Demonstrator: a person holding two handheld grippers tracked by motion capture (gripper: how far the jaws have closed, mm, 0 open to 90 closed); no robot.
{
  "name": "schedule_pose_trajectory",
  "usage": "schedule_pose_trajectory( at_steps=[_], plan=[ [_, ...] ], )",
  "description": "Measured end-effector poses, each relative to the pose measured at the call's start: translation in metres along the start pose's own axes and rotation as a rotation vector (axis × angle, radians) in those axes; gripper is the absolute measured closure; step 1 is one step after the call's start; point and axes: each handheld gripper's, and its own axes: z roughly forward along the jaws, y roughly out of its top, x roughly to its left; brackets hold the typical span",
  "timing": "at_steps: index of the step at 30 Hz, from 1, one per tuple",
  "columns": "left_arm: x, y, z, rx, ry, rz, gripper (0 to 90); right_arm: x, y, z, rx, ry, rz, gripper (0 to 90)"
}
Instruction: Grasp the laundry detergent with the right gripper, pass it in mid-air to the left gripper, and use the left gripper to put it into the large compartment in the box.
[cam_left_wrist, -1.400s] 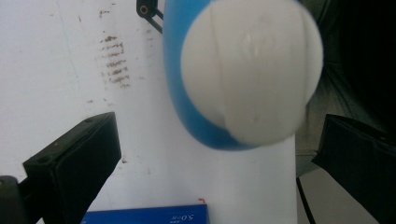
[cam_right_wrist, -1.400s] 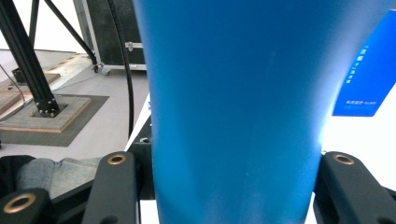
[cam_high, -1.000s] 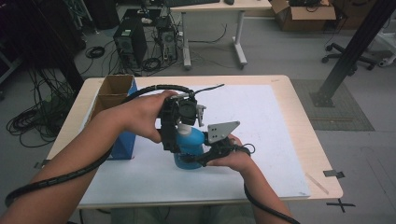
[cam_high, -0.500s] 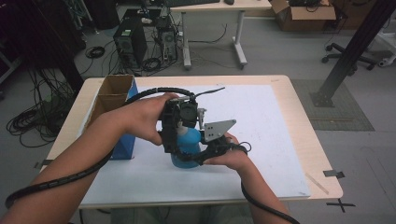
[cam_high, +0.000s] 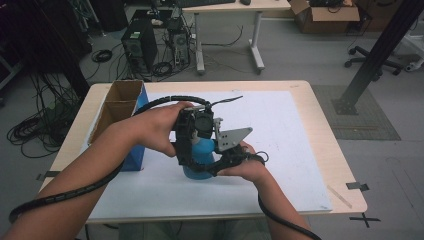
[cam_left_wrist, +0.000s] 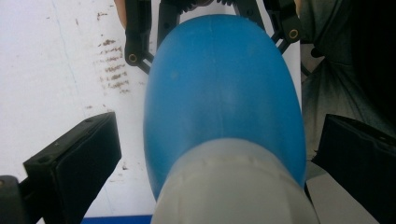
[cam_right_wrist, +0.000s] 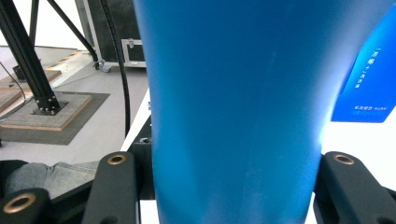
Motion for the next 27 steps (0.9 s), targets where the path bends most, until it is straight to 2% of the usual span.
schedule_pose_trajectory(
  at_steps=[8,15,20,27],
  plan=[
    [-0.0012,0.0002,0.0023,0.004,0.029,0.000,2.3,0.0000,0.0002,0.0009,-0.004,-0.001,0.000,45.5],
    [-0.0022,-0.0007,0.0027,0.003,0.031,0.002,7.6,0.0001,0.0007,0.0015,-0.005,-0.002,0.000,45.5],
    [-0.0026,-0.0001,0.0038,0.018,0.055,0.009,8.0,0.0001,0.0000,0.0016,-0.004,-0.003,0.002,45.5],
    [-0.0040,0.0014,0.0024,0.007,0.078,0.021,13.8,0.0010,0.0009,0.0007,-0.005,-0.007,0.000,45.6]
  ],
)
